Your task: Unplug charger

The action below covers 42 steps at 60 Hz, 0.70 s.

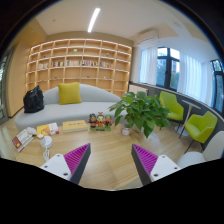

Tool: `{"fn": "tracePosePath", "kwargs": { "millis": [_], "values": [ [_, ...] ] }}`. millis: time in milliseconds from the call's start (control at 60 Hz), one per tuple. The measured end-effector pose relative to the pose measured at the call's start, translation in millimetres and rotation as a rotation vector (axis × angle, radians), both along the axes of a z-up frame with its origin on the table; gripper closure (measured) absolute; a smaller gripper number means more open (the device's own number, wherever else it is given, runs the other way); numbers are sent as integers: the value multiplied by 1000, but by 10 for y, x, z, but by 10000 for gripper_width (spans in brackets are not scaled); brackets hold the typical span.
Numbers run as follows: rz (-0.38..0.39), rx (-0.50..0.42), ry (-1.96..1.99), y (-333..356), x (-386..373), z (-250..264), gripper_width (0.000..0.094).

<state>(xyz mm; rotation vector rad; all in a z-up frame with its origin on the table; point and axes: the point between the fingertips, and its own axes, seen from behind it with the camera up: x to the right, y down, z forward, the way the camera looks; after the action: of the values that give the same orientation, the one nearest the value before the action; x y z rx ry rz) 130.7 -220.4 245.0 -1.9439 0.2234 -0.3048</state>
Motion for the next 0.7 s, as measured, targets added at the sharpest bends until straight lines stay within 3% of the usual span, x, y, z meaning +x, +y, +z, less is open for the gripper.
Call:
{"fn": "tracePosePath", "kwargs": {
  "millis": [233, 333, 500, 600, 700],
  "values": [
    [42, -65, 1, -92, -404, -525, 85],
    [125, -110, 45, -85, -968, -947, 85],
    [332, -138, 166, 137, -2316, -1385, 79],
    [391, -120, 153, 548, -2863, -1501, 81],
    [396, -88, 142, 1096, -3257, -1616, 82]
  ]
}}
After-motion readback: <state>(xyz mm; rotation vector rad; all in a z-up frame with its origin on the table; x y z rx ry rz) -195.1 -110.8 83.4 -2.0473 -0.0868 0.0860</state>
